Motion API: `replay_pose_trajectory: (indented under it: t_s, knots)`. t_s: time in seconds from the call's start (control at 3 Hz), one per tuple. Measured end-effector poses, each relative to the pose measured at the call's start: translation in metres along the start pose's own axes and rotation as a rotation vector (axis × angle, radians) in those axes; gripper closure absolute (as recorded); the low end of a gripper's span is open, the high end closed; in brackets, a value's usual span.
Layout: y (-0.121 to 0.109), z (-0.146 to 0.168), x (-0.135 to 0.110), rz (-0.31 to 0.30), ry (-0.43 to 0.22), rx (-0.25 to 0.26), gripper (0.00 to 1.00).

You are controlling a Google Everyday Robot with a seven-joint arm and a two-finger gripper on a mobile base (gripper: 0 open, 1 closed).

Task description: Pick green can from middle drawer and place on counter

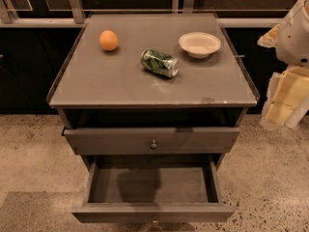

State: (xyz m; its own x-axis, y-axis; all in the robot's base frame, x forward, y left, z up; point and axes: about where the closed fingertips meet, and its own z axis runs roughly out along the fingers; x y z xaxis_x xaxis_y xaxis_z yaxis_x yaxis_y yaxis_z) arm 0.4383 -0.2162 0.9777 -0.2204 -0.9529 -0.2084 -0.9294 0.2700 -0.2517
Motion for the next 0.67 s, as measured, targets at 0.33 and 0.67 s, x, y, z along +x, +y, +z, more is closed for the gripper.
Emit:
replay_pose_trajectory:
  t_s: [0.33,0.67]
  knots:
    - [0.0,0.0,0.0,0.0,0.0,0.0,0.0]
    - [-0.0079,0.0033,-0.0013,0.009,-0.015,0.012,0.0]
